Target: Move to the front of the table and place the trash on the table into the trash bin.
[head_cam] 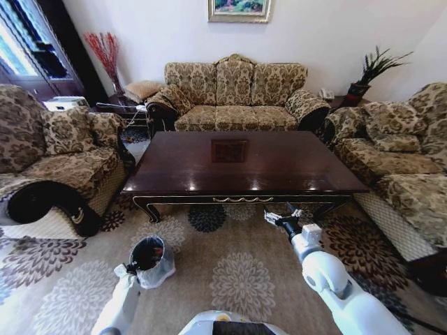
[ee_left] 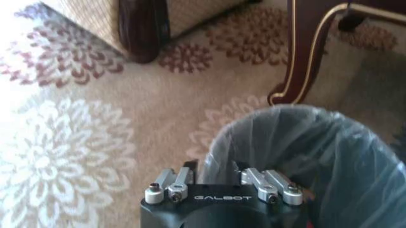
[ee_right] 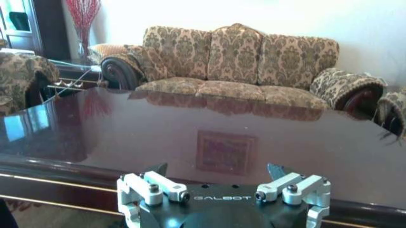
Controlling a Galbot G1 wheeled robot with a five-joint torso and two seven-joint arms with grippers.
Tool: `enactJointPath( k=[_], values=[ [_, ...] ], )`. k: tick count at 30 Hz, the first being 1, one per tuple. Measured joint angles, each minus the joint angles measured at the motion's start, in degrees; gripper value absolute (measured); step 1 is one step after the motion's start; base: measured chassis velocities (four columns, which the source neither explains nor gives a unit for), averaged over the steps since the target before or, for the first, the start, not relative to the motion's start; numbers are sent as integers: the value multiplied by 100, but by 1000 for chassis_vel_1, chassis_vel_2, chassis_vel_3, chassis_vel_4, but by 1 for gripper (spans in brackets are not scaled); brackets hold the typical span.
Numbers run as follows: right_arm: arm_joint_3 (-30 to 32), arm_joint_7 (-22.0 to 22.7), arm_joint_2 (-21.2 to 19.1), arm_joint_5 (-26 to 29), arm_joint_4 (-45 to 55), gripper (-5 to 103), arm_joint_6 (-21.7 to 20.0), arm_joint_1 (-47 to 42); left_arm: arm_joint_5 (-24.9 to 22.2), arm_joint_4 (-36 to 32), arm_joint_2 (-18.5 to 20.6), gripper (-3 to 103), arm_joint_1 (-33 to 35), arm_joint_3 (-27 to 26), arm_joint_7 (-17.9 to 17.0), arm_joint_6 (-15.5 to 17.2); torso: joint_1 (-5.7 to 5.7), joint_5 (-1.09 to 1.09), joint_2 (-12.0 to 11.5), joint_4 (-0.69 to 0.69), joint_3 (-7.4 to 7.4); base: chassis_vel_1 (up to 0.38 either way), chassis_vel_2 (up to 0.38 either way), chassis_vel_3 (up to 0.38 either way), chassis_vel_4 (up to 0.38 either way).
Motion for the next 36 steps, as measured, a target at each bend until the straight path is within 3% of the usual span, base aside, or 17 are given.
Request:
enactJointPath(
  k=[2, 3, 4, 6, 10, 12, 14, 15, 18, 19, 22, 23, 25, 28, 33, 36],
  values=[
    [8, 1, -12, 10, 19, 100, -1, 7, 3, -144, -9, 42, 151, -29, -28, -108, 0, -1, 0, 0, 0, 0, 0, 0, 0],
    [32, 3, -20, 14, 41, 100, -1, 6, 15, -227, -3, 53, 331, -58, -6, -257, 0, -2, 0, 2, 0, 0, 0, 0, 0],
    [32, 3, -20, 14, 41, 100, -1, 6, 15, -227, -3, 53, 331, -58, -6, -257, 0, -2, 0, 2, 0, 0, 0, 0, 0],
    [65, 5, -23, 18, 83, 100, -3, -11, 5, -250, 48, 64, 535, -92, 176, -525, 0, -3, 0, 2, 0, 0, 0, 0, 0],
    [106, 4, -23, 20, 151, 100, -8, -60, -182, -509, 155, 75, 870, -124, 390, -889, 0, -3, 0, 3, 0, 0, 0, 0, 0],
    [118, 1, -26, 21, 187, 100, -12, -83, -359, -864, 194, 80, 1065, -169, 416, -887, 0, -3, 0, 3, 0, 0, 0, 0, 0],
    [123, -2, -39, 28, 252, 100, -26, -101, -544, -1839, 213, 90, 1402, -286, 385, -594, -1, -4, 0, 4, 0, 0, 0, 0, 0],
    [123, -2, -39, 28, 252, 100, -26, -101, -544, -1839, 213, 90, 1402, -286, 385, -594, -1, -4, 0, 4, 0, 0, 0, 0, 0],
    [122, -52, -72, 47, 397, 100, -59, -101, -557, -4243, 134, 100, 2042, -612, 385, 143, 0, 5, 0, -3, 0, 0, 0, 0, 0],
    [122, -52, -72, 47, 397, 100, -59, -101, -557, -4243, 134, 100, 2042, -612, 385, 143, 0, 5, 0, -3, 0, 0, 0, 0, 0],
    [190, -118, -85, 23, 506, 100, -84, -94, -317, -6428, -170, 100, 2831, -807, 310, 1116, 0, -2, 0, 3, 0, 0, 0, 0, 0],
    [190, -118, -85, 23, 506, 100, -84, -94, -317, -6428, -170, 100, 2831, -807, 310, 1116, 0, -2, 0, 3, 0, 0, 0, 0, 0],
    [346, -177, -83, 18, 590, 100, -83, -124, 100, -7644, -462, 100, 3338, -808, 333, 1357, -1, 6, 0, 2, -1, 0, 0, 0, 0],
    [726, -238, -77, 19, 855, 100, -113, -267, 607, -9046, -1099, 100, 4016, -567, 356, 1357, -1, 2, 0, 5, 0, 0, 0, 0, 0],
    [1558, -531, 127, 60, 1356, 100, -331, -754, 944, -9816, -1526, 100, 4290, -328, 370, 1334, -1, 2, 0, 3, -1, 0, 0, 0, 0],
    [2881, -1388, 577, -133, 1536, 100, 36, -1761, 1095, -9927, -1411, 100, 4219, -284, 393, 1388, -1, -2, 1, -2, -1, 0, 0, 0, 0]
  ],
)
